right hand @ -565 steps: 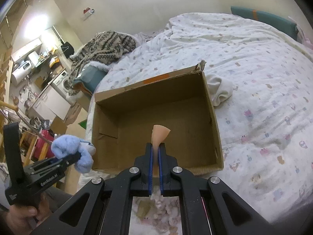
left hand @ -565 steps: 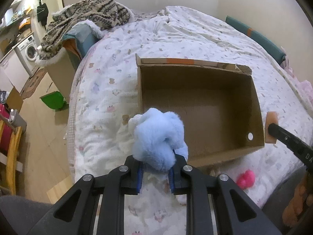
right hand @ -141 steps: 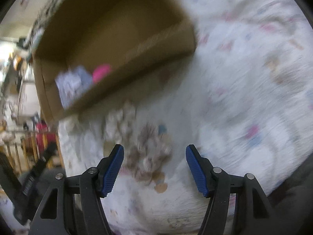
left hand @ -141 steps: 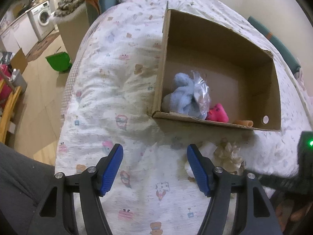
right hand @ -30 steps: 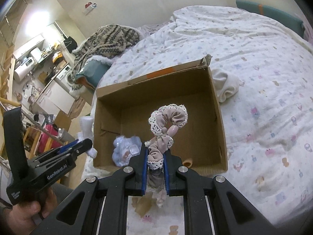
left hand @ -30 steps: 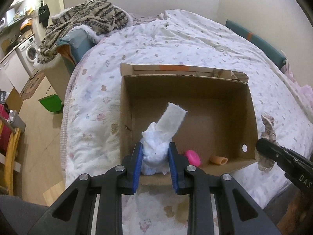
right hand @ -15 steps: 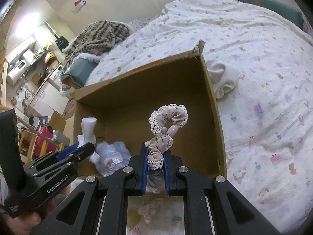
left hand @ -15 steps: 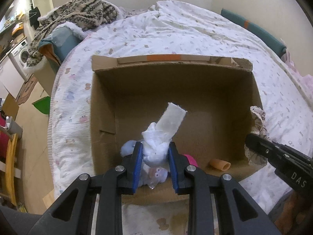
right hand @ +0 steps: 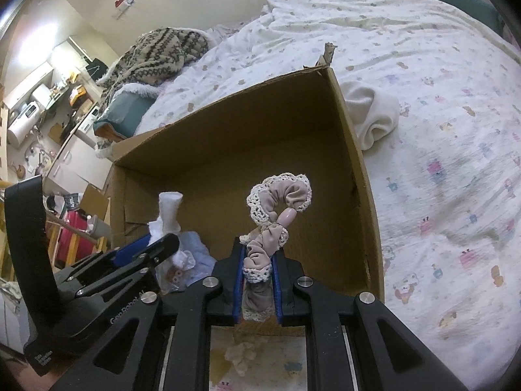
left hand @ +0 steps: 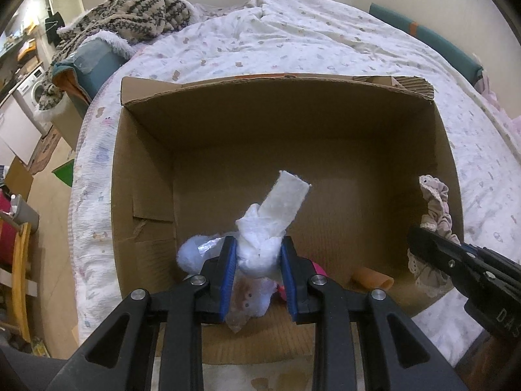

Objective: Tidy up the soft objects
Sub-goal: 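Carry the white sock and mauve scrunchie over the box with both tools, then lower both items into the box and open both tools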

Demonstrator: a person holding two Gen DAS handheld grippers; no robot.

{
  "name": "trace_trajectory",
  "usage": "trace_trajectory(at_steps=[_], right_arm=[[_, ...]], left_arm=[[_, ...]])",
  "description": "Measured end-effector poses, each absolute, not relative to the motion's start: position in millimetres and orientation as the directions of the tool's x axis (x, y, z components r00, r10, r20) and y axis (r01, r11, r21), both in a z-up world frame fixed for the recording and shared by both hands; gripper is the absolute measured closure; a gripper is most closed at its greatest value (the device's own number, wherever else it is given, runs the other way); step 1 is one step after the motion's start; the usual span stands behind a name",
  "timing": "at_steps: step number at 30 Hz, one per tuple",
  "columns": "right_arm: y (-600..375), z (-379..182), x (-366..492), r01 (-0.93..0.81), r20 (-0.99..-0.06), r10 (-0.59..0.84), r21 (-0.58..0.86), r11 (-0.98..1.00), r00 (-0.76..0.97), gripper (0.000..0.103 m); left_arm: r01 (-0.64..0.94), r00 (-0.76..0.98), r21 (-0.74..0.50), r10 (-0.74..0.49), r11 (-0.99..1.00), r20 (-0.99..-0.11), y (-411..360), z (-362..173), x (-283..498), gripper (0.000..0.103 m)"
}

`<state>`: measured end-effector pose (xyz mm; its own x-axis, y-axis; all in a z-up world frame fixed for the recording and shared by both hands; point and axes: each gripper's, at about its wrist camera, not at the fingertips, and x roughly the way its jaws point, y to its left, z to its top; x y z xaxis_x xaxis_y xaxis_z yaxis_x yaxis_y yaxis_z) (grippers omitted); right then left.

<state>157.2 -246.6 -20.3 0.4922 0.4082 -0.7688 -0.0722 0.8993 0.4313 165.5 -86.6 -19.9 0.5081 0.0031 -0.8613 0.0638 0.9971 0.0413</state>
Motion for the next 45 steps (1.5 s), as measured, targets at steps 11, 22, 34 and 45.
trace_trajectory(at_steps=[11, 22, 34, 45], right_arm=[[-248, -25, 161, -0.056, -0.782, 0.409, 0.436, 0.898, 0.470, 0.087], [-248, -26, 162, -0.044, -0.789, 0.396, 0.427, 0.903, 0.470, 0.069], [-260, -25, 164, 0.020, -0.779, 0.376, 0.445, 0.895, 0.502, 0.029], [-260, -17, 158, 0.025, -0.785, 0.347, 0.418, 0.908, 0.514, 0.029]], left_arm=[[0.072, 0.494, 0.045, 0.004, 0.996, -0.870, -94, -22, 170, 0.078], [0.063, 0.487, 0.051, 0.014, 0.997, -0.873, -90, -20, 172, 0.051], [0.046, 0.489, 0.038, 0.011, 0.998, -0.872, -86, -16, 164, 0.045], [0.027, 0.539, 0.059, 0.035, 0.998, -0.841, -80, -3, 148, 0.045]])
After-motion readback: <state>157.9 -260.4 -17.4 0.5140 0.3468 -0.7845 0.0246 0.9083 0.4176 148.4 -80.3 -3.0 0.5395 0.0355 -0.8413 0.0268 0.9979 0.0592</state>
